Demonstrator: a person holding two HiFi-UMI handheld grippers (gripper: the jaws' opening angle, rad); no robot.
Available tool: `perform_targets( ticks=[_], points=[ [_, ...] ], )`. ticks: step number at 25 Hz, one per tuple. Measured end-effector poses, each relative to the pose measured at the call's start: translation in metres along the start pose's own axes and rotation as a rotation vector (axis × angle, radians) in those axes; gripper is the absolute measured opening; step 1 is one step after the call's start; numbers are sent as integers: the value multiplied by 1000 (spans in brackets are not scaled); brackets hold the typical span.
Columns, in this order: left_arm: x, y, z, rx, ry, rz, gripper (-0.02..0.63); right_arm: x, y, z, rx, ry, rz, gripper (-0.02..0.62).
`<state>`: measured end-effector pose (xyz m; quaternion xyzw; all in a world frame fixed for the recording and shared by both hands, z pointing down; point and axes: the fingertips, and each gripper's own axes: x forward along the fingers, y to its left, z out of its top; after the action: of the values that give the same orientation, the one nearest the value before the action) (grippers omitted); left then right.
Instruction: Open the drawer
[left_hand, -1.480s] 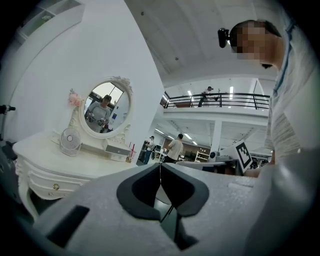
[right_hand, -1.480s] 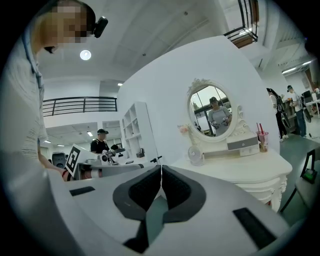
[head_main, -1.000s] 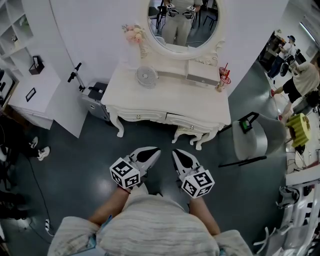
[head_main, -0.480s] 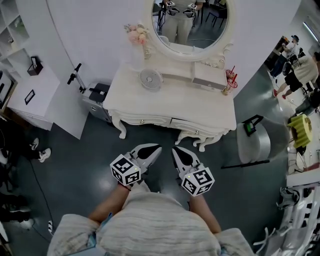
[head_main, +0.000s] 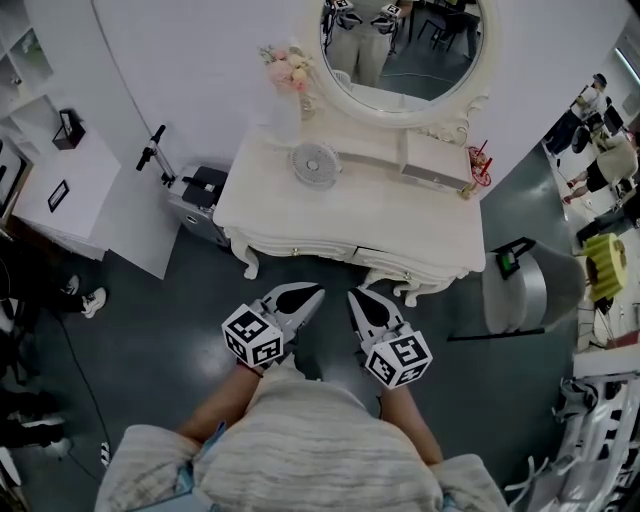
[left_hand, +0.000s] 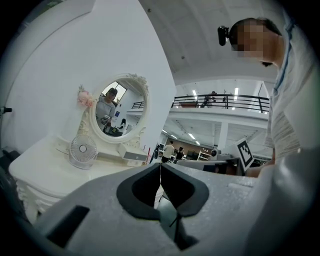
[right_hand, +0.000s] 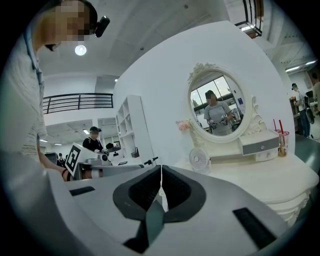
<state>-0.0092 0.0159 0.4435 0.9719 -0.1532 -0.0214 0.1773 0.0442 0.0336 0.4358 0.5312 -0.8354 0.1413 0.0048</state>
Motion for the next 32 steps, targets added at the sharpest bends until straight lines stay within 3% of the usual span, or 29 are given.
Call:
perform_targets(
  ticks=[18,24,32],
  points=[
    [-27,67,23,14,1,-50,12,68,23,0,-7,-9,-44,11],
    [-14,74,26,21,7,-50,12,76,4,4,-3,-7,-45,11],
    [25,87,29,-1,-9,13,14,88,-35,14,-11,35,23,11]
  ],
)
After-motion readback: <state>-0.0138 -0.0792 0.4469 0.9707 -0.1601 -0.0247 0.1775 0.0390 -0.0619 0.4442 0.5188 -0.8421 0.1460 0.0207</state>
